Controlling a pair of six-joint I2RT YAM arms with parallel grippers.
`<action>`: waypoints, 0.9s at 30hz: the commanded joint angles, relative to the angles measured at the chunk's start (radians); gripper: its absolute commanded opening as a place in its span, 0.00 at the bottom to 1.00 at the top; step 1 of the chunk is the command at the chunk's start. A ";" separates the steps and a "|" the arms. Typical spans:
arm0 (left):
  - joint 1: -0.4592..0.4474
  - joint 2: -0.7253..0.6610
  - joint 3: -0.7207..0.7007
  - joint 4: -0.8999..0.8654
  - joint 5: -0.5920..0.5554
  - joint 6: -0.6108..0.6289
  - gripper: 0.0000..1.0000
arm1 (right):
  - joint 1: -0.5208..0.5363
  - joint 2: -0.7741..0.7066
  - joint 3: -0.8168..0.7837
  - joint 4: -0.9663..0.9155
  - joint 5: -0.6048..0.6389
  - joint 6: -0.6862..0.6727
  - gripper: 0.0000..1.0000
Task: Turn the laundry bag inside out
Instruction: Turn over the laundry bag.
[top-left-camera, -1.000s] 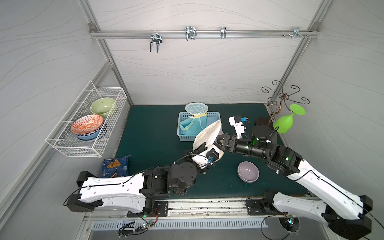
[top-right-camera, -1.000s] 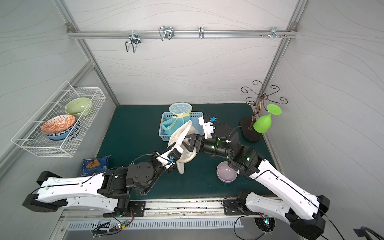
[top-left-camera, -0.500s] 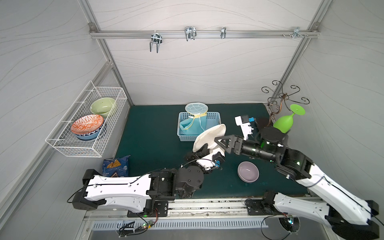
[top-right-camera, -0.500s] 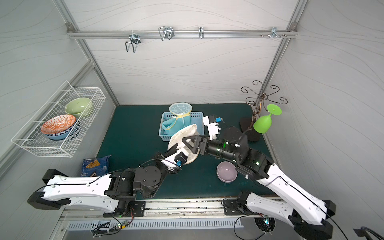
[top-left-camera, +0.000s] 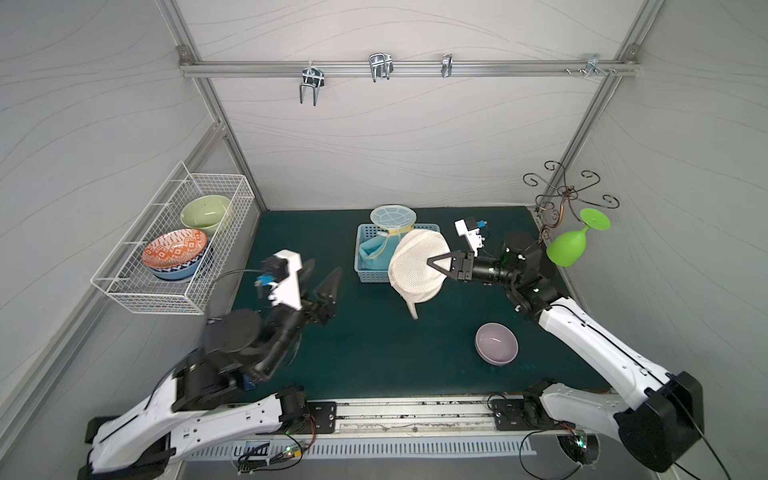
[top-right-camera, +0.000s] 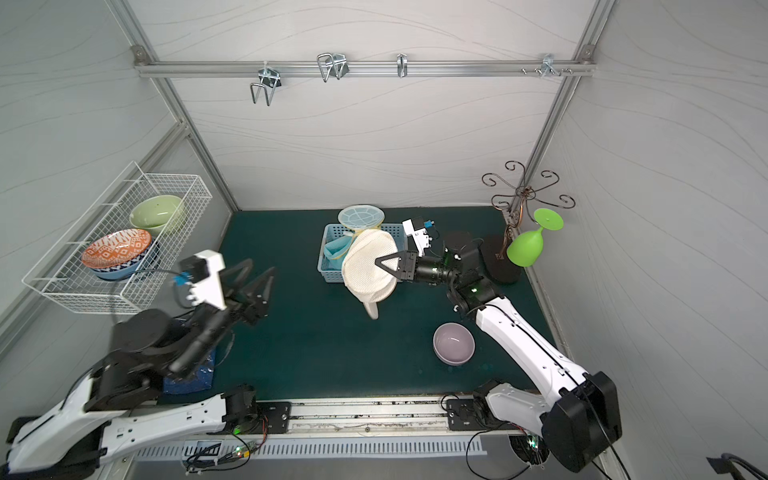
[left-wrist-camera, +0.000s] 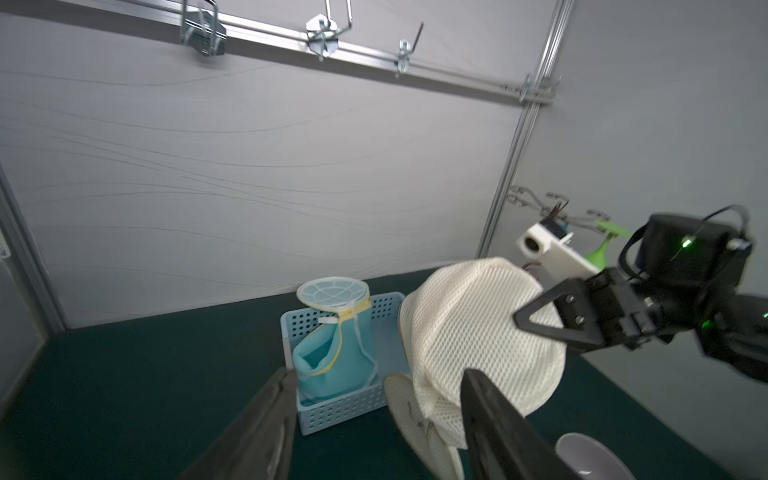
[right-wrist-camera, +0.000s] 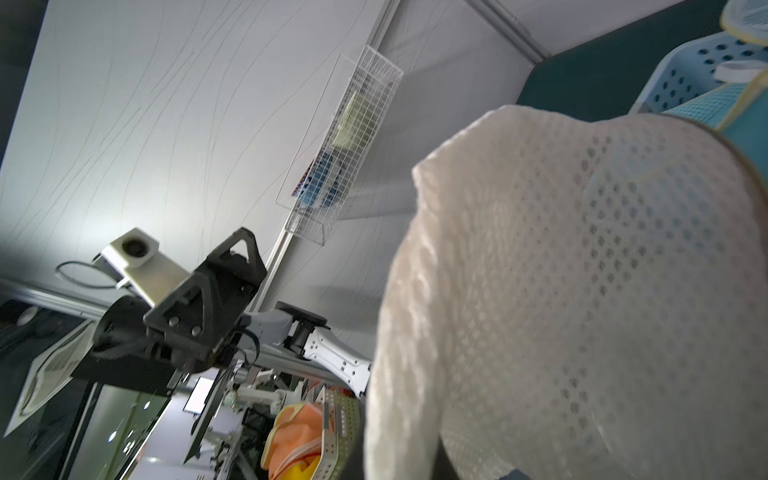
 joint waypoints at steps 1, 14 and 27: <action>0.051 0.032 -0.034 -0.105 0.212 -0.163 0.67 | 0.004 -0.020 0.026 0.191 -0.156 -0.008 0.00; 0.303 0.155 -0.005 0.002 0.753 -0.248 0.71 | 0.191 -0.057 0.164 -0.355 -0.062 -0.385 0.00; 0.265 0.246 0.006 -0.010 0.682 -0.136 0.70 | 0.307 -0.014 0.244 -0.491 0.047 -0.429 0.00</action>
